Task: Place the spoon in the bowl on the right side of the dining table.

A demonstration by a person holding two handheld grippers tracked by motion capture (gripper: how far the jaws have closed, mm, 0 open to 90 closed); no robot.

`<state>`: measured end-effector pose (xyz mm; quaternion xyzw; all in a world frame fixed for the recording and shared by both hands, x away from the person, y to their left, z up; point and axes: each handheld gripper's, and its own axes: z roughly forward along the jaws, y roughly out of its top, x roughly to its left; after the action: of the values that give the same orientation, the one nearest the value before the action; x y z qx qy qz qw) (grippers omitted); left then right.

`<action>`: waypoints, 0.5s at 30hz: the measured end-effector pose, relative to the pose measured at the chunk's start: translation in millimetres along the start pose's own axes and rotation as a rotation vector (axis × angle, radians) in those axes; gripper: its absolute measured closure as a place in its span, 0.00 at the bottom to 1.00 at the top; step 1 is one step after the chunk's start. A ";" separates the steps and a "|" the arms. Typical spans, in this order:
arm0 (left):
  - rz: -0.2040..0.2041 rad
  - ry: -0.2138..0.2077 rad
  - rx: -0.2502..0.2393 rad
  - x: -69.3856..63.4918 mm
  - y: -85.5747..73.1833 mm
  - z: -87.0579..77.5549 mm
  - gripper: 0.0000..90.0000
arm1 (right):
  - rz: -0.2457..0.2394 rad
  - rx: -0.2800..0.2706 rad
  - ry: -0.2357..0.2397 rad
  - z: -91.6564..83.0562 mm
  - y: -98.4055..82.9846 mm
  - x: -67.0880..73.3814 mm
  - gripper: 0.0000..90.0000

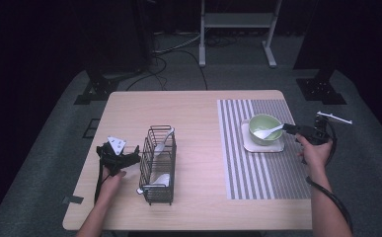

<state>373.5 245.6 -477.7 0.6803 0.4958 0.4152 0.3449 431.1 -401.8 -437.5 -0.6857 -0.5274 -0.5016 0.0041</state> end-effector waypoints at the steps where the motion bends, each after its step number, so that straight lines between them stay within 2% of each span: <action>1: -0.001 0.000 0.001 0.1 0.0 0.1 0.01 | -0.009 0.002 -0.001 -1.0 -0.6 1.0 0.66; 7: -0.002 -0.001 0.004 0.4 0.1 -0.1 0.01 | -0.039 0.015 0.009 -4.5 -4.2 6.7 0.62; 15: -0.007 -0.001 0.003 0.7 0.0 -0.1 0.01 | -0.033 0.034 0.021 -3.8 -11.4 1.6 0.57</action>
<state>373.5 246.3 -477.5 0.6795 0.4985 0.4128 0.3455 420.1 -397.6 -440.5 -0.6715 -0.5469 -0.4998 0.0131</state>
